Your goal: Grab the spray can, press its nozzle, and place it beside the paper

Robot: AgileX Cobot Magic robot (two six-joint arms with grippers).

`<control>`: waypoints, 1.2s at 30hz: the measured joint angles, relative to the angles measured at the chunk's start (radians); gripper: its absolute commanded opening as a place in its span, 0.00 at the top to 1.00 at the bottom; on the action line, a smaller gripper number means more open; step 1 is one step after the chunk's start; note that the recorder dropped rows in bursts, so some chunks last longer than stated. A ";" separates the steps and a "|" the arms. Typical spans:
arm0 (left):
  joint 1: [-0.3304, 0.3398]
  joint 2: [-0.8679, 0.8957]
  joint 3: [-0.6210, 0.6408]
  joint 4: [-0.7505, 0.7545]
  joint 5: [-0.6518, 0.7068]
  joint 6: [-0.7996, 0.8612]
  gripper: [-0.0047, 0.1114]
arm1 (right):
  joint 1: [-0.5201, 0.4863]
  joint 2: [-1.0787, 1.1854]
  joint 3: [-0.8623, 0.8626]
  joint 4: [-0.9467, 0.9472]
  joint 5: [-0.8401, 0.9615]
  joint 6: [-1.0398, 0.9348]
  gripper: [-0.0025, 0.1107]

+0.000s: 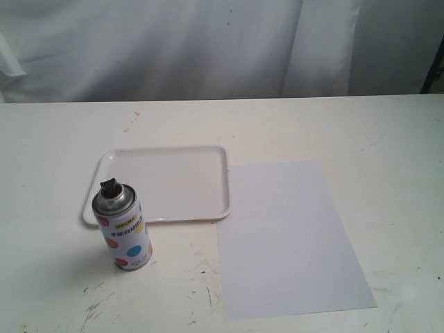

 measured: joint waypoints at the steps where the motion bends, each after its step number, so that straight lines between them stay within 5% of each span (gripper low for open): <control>1: 0.000 0.000 0.000 0.000 0.000 0.000 0.96 | 0.000 0.000 0.000 0.000 0.000 0.000 0.98; 25: 0.000 0.000 0.000 0.042 -0.002 0.000 0.96 | 0.000 0.000 0.000 0.000 0.000 0.000 0.98; 36: 0.000 0.000 0.000 0.065 -0.253 0.000 0.96 | 0.000 0.000 0.000 0.000 0.000 0.000 0.98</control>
